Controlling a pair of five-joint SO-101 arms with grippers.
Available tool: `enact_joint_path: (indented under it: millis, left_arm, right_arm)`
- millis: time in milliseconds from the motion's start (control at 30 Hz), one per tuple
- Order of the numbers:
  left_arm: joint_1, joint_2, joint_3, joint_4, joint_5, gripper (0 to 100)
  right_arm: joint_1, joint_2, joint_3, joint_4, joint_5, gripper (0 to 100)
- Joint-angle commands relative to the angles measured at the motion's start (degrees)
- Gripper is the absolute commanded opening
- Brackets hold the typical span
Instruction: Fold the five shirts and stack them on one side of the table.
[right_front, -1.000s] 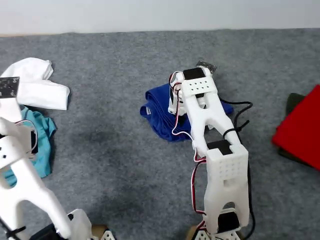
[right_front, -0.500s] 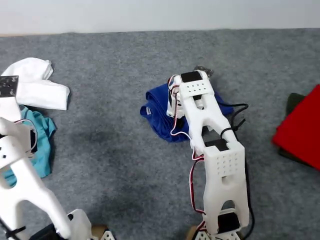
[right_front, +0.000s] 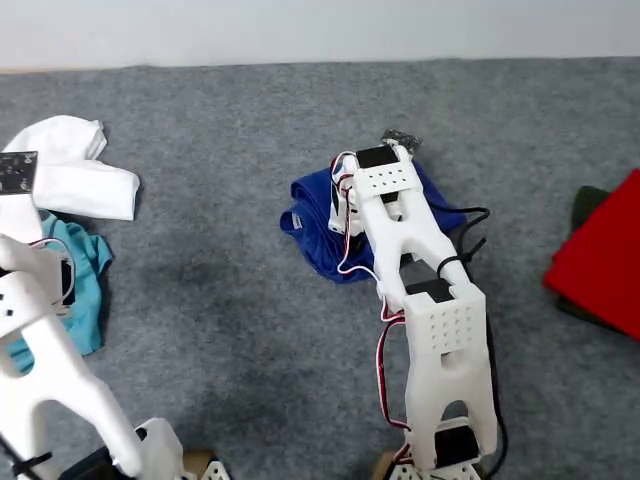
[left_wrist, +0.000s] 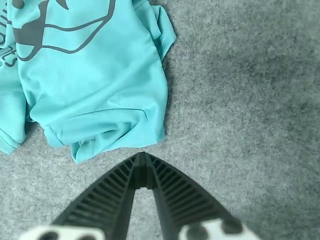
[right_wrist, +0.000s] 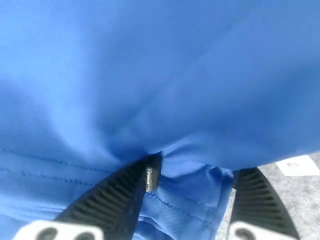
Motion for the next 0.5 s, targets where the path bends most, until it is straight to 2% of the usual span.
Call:
enact_joint_path:
  millis: [0,167,467]
  left_arm:
    - [-0.26,-1.76,-0.40,-0.88,0.09,0]
    - [-0.26,-1.76,-0.40,-0.88,0.09,0]
    - [-0.26,-1.76,-0.48,-0.70,0.09,0]
  right_arm:
    - [-1.19,2.15,-1.67,-2.07,-0.79,24.9]
    - [-1.10,2.15,-1.67,-2.42,-0.44,2.4]
    - [0.66,-0.48,-4.75,0.48,-0.70,0.9]
